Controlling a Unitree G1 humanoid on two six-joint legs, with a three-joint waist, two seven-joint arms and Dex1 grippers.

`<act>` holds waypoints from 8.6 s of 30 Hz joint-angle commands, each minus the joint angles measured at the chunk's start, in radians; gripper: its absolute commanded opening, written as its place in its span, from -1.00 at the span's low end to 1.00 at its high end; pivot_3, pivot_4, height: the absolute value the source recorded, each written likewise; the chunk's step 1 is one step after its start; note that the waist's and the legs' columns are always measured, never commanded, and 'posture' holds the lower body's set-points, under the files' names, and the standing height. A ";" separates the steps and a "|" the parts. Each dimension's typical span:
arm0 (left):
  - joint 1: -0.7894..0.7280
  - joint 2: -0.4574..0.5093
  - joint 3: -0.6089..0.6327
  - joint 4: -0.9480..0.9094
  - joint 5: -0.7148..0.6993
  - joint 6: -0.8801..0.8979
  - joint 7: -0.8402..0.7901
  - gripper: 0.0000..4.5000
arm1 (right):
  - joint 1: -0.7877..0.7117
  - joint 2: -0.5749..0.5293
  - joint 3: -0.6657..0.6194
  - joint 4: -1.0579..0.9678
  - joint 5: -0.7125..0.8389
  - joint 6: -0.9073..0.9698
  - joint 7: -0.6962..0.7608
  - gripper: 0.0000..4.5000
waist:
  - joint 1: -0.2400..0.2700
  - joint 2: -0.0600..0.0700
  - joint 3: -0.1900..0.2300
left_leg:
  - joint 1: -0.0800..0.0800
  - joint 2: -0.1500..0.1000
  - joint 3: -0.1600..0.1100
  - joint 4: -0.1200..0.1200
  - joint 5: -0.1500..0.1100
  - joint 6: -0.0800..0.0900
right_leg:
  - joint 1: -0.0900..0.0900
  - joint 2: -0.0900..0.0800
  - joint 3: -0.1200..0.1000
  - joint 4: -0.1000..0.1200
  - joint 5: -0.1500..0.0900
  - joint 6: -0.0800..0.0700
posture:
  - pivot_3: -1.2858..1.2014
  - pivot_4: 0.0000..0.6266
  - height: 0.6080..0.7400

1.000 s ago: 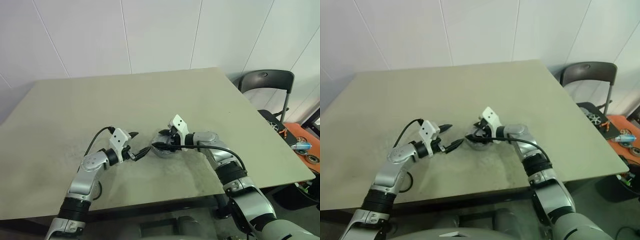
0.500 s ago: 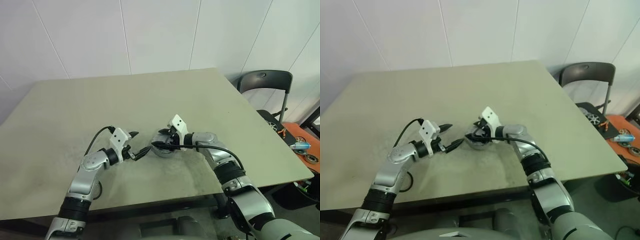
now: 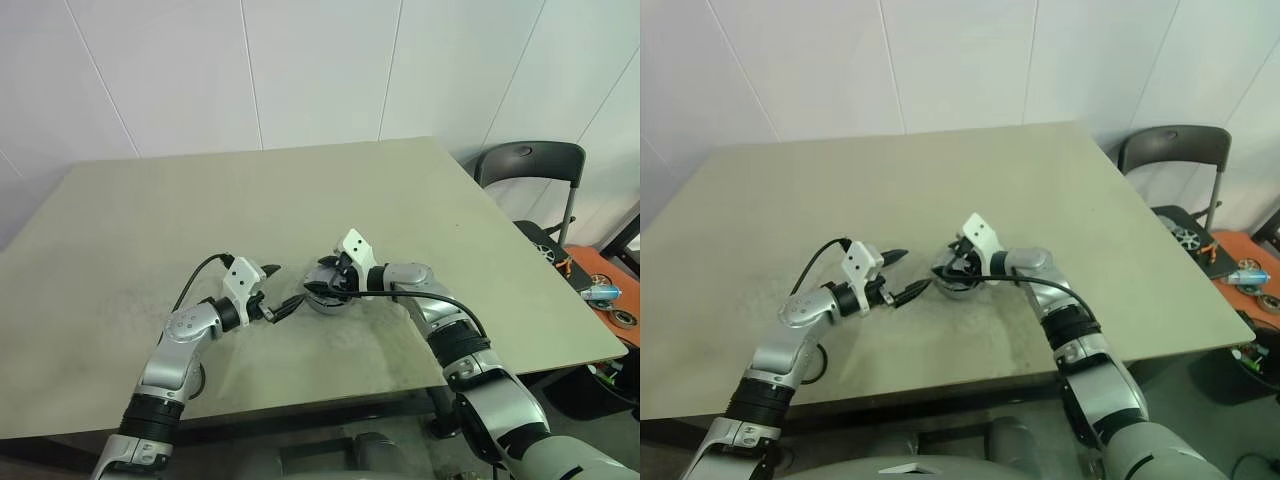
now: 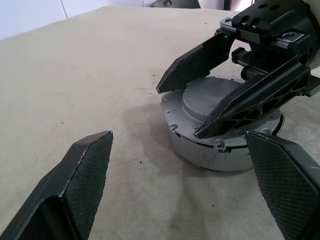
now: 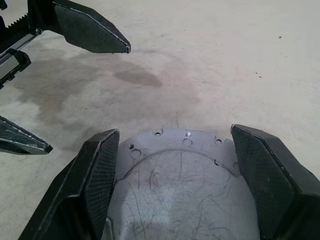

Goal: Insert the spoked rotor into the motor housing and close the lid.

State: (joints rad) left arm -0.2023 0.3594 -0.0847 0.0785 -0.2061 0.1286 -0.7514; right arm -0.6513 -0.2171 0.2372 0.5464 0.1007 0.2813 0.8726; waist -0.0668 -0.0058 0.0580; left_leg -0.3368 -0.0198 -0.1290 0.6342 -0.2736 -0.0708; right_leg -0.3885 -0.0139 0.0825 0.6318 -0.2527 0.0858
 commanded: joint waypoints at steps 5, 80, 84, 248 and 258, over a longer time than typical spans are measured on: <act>-0.008 0.006 0.008 -0.015 -0.003 -0.012 0.004 1.00 | 0.083 -0.086 0.109 -0.067 -0.046 0.113 0.120 0.45 | 0.014 0.000 -0.004 | -0.001 0.000 -0.001 -0.002 0.000 0.000 | -0.001 -0.001 -0.001 -0.002 0.000 0.003 | 0.03 -1.00 1.00; -0.193 -0.082 -0.161 0.250 0.068 0.173 -0.112 -0.99 | 0.032 -0.064 0.057 -0.013 -0.033 0.077 0.061 0.45 | 0.008 0.001 -0.017 | 0.002 0.000 -0.001 -0.003 0.000 0.000 | 0.001 0.000 -0.001 -0.003 -0.002 0.001 | 0.03 -1.00 1.00; -0.198 -0.055 -0.175 0.244 0.084 0.184 -0.120 -0.99 | 0.029 -0.057 0.023 -0.069 0.025 0.133 0.093 0.45 | 0.007 0.001 -0.017 | 0.001 0.000 -0.001 -0.003 0.000 0.000 | 0.000 0.000 -0.001 -0.003 -0.002 0.001 | 0.03 -1.00 1.00; -0.185 -0.065 0.028 0.203 0.019 0.010 0.059 -1.00 | 0.032 -0.112 -0.006 -0.295 0.093 0.311 0.026 0.54 | 0.019 0.007 -0.006 | -0.003 0.000 -0.002 -0.002 0.000 0.000 | -0.004 0.001 -0.001 0.000 0.001 0.003 | 0.03 -1.00 1.00; -0.176 -0.063 0.026 0.196 0.018 0.016 0.054 -1.00 | 0.025 -0.096 -0.007 -0.268 0.066 0.260 -0.024 0.54 | 0.021 0.007 -0.006 | -0.003 0.000 -0.002 -0.004 0.000 0.000 | -0.005 0.001 -0.001 0.000 0.001 0.004 | 0.03 -1.00 1.00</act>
State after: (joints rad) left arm -0.3706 0.2923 -0.0634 0.3100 -0.1852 0.1480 -0.6953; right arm -0.5987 -0.3200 0.2529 0.2803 0.1765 0.5728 0.8708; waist -0.0461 0.0014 0.0518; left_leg -0.3401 -0.0200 -0.1308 0.6308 -0.2737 -0.0704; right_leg -0.3934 -0.0129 0.0815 0.6313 -0.2513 0.0897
